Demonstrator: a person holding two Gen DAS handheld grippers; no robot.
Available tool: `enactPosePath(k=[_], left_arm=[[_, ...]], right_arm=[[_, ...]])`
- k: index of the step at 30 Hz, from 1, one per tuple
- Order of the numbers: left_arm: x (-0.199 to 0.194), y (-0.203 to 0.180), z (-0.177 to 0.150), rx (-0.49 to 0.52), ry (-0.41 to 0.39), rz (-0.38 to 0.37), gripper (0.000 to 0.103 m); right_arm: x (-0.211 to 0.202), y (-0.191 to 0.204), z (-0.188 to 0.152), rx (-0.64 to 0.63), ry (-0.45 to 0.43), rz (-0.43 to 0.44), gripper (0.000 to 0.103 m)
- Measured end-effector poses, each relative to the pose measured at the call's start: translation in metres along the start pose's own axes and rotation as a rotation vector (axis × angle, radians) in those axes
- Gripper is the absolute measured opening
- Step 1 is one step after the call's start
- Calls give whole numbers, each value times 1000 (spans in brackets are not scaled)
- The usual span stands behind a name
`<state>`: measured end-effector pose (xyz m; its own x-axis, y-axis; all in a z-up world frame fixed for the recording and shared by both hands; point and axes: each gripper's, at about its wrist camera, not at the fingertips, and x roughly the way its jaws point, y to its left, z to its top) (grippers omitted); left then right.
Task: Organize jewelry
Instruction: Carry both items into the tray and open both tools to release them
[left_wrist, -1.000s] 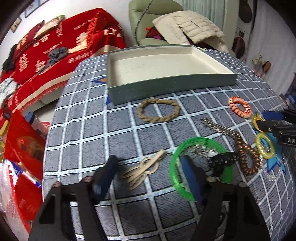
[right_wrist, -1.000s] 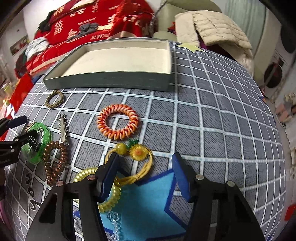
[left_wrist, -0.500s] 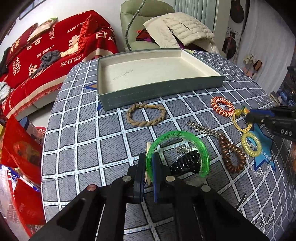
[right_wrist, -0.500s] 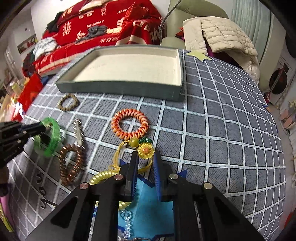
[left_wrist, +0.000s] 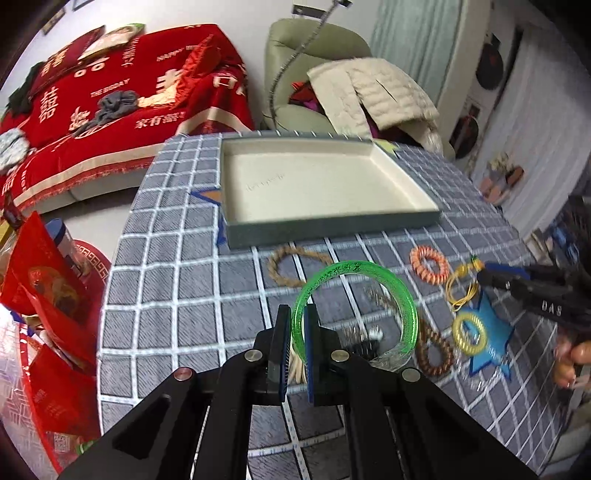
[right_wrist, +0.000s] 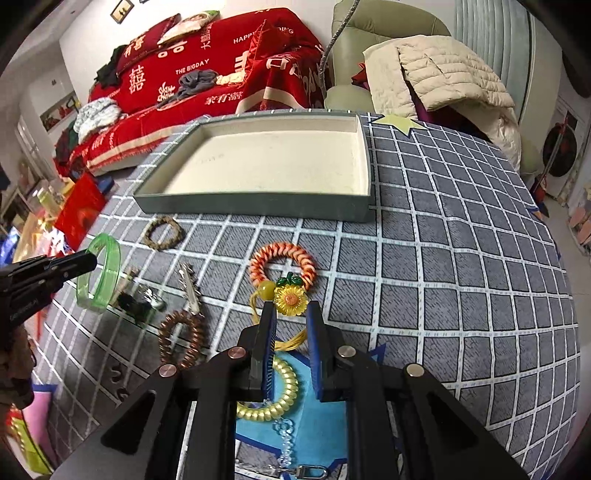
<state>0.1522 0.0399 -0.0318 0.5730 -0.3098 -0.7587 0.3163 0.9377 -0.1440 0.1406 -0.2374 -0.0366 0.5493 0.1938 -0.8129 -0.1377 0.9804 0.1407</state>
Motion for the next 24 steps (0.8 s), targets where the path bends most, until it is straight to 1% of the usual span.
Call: enactPosePath(k=[4,9,12,14,18,21,24], left_arm=[[-1,2,24,-18,-21,38,28],[12,-3,66,-7,-40,65,28],[25,-9,89,9,-50,88,28],[41,-10,106,6,-53,114,28],[70,-6,130,-18,-51,151,28],[96,-4,139,-23,-25,168,28],[120,-3,139,-17,13,187,28]], right_arm=[[-5,-1,18,8,-20,22,18],[-3,-3,58,17,-48,31,18],[7,-4,84,31,-58,42,18],[18,-7,100,50,-55,51,18],[48,-12,126,93,-42,68,18],[72,-15,137,117,-28,70,18],[96,-20,142,140,-7,64,18]])
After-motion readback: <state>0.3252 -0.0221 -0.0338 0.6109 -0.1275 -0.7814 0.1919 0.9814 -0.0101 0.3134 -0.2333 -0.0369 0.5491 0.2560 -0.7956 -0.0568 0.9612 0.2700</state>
